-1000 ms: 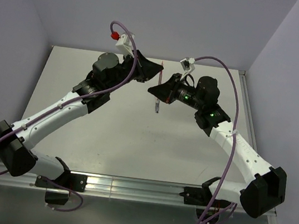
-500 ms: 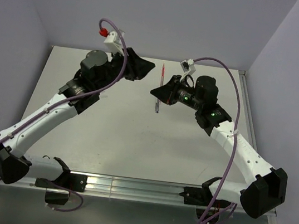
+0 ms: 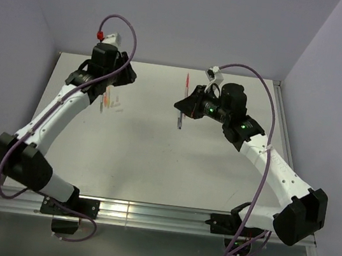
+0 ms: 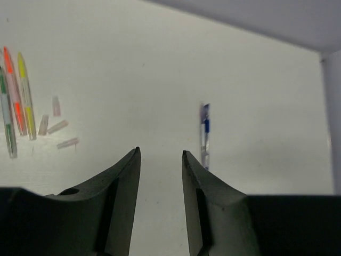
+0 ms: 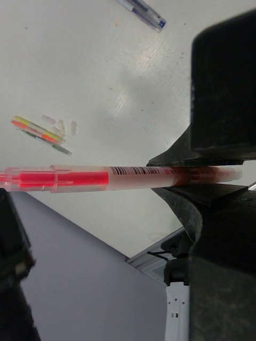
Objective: Insert the pens into the pen caps
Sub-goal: Insert the pen cap onto the pen.
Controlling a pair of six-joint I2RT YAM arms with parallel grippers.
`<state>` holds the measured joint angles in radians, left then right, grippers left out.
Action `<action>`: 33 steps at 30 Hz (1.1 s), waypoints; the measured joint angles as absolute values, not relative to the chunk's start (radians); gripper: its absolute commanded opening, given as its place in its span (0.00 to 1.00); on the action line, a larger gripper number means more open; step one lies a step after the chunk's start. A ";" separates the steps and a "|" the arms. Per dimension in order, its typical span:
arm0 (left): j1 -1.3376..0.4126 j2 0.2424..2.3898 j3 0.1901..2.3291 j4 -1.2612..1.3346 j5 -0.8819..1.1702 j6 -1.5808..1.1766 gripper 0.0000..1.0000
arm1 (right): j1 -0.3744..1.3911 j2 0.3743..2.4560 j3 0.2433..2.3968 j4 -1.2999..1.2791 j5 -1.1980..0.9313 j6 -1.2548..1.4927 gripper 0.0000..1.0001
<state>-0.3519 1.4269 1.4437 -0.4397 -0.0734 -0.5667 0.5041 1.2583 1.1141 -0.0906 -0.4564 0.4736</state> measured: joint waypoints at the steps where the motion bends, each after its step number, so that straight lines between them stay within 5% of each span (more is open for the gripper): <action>1: -0.349 1.458 1.442 -0.455 -0.076 -0.561 0.41 | 0.504 1.264 1.114 -0.097 -0.456 0.473 0.00; 13: -0.294 1.782 1.422 -0.562 -0.105 -0.559 0.39 | 0.504 1.283 1.117 -0.138 -0.455 0.470 0.00; 33: -0.263 1.919 1.411 -0.554 -0.280 -1.287 0.36 | 0.504 1.283 1.127 -0.145 -0.438 0.452 0.00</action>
